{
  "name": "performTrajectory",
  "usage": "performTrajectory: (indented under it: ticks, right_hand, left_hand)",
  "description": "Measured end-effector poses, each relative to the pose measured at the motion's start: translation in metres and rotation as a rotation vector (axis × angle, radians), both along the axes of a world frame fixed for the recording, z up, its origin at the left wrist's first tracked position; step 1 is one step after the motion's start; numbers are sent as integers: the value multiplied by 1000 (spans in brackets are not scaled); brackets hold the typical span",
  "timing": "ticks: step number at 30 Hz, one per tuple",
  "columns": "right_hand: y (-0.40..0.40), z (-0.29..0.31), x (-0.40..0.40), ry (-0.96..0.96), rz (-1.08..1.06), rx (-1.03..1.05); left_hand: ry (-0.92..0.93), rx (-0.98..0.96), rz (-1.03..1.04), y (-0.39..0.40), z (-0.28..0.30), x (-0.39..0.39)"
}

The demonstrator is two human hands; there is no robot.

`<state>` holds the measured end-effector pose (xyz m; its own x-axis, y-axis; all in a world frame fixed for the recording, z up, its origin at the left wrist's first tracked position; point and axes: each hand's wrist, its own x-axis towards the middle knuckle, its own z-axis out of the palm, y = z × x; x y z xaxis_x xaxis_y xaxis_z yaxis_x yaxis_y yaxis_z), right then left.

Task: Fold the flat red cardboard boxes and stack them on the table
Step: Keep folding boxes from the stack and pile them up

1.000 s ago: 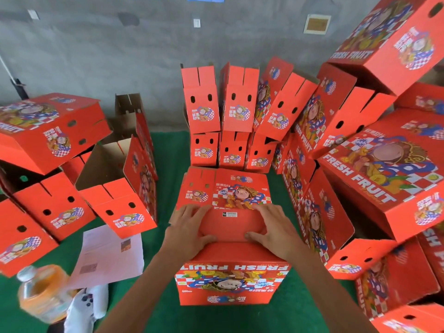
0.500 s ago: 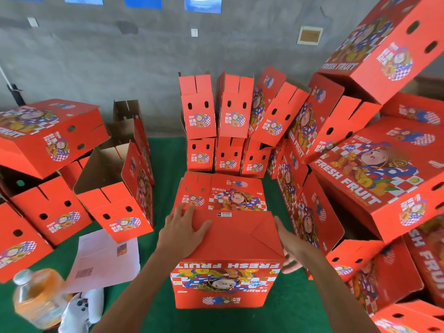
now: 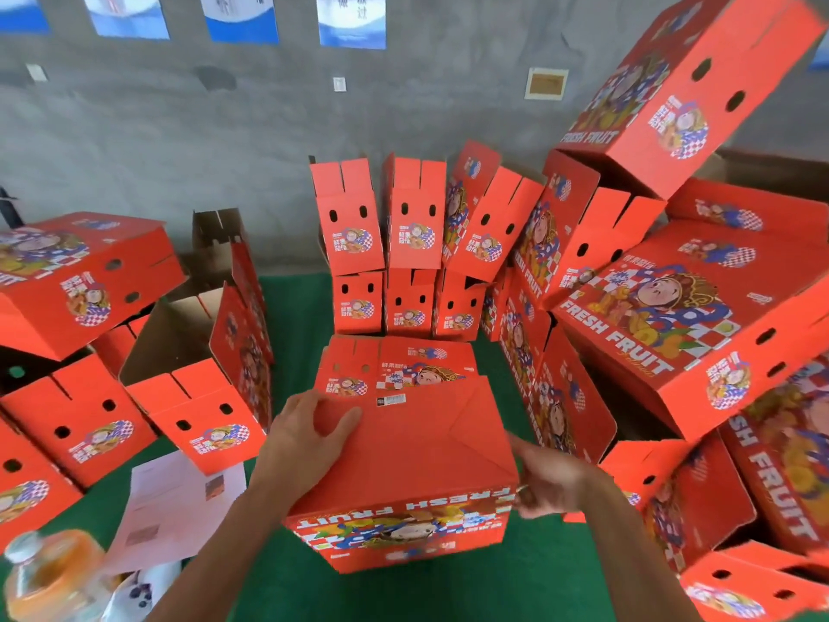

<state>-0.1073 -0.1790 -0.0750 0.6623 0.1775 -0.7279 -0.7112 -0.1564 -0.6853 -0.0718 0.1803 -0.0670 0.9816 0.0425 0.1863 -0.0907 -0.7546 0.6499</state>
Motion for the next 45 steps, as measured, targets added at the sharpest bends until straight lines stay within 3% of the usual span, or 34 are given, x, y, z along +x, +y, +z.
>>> performTrajectory:
  ticks: [4, 8, 13, 17, 23, 27, 32, 36, 38, 41, 45]
  right_hand:
    - [9, 89, 23, -401, 58, -76]
    - [60, 153, 43, -846, 91, -147]
    - [182, 158, 78, -1400, 291, -623]
    - [275, 158, 91, -1654, 323, -808]
    - [384, 163, 120, -1799, 378, -839]
    - [436, 141, 142, -1790, 516, -849]
    - [452, 97, 156, -1672, 594, -814]
    - [445, 91, 159, -1667, 524, -712]
    - [436, 94, 162, -1701, 434, -649]
    - [408, 98, 168, -1768, 331, -648]
    - [348, 87, 175, -1798, 304, -774]
  left_hand:
    - [-224, -183, 85, 19, 38, 12]
    - [-371, -374, 27, 37, 78, 25]
    - [-271, -634, -127, 51, 102, 22]
    - [-455, -578, -64, 88, 111, 29]
    - [-544, -534, -36, 195, 112, 60]
    - [-434, -602, 29, 249, 92, 83]
    - [-347, -612, 74, 271, 56, 102]
    - [-378, -593, 181, 264, 48, 106]
    - [-450, -558, 245, 252, 56, 103]
    - [-758, -249, 318, 230, 71, 97]
    - [-984, 3, 117, 181, 80, 95]
